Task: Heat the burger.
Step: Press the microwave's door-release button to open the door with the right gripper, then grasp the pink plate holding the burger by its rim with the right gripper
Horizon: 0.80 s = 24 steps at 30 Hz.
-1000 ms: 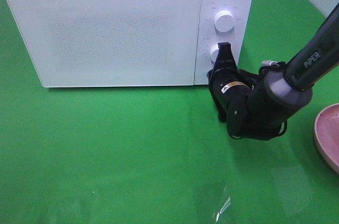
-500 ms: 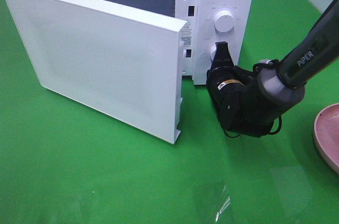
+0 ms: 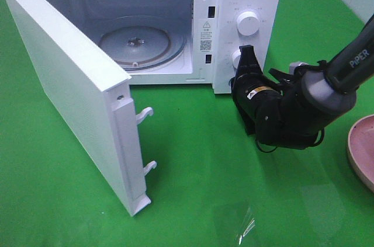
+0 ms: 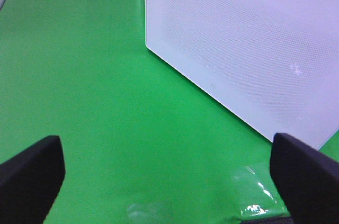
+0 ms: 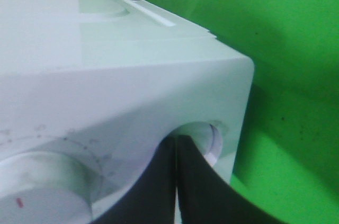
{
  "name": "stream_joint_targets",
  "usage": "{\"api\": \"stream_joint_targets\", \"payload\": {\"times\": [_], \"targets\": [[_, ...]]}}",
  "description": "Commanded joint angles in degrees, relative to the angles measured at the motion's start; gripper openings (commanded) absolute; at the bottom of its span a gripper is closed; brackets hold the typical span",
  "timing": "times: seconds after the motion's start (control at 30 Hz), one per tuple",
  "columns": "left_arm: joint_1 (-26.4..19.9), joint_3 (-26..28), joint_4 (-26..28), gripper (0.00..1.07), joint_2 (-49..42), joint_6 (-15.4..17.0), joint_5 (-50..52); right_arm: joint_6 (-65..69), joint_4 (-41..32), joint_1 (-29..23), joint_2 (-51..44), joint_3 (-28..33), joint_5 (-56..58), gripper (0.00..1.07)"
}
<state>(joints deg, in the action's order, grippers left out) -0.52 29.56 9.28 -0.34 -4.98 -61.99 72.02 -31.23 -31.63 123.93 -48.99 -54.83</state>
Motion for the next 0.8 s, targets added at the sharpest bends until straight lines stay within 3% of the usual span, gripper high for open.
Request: {"api": "stream_joint_targets", "payload": {"times": [0.03,0.33,0.5,0.8], "targets": [[0.29,-0.06,0.29,0.98,-0.86,0.11,0.63,0.23,1.15,-0.57,-2.52,1.66,0.80,0.00],[0.29,-0.06,0.29,0.98,-0.86,0.11,0.63,-0.46,7.10,-0.74,-8.71,7.96,13.41,0.00],[0.29,-0.06,0.29,0.98,-0.86,0.11,0.63,-1.78,8.42,-0.74,-11.63,10.14,15.01,0.00],[0.29,-0.06,0.29,0.98,-0.86,0.11,0.63,-15.70,8.88,-0.52,-21.66,15.13,24.64,0.02]]}}
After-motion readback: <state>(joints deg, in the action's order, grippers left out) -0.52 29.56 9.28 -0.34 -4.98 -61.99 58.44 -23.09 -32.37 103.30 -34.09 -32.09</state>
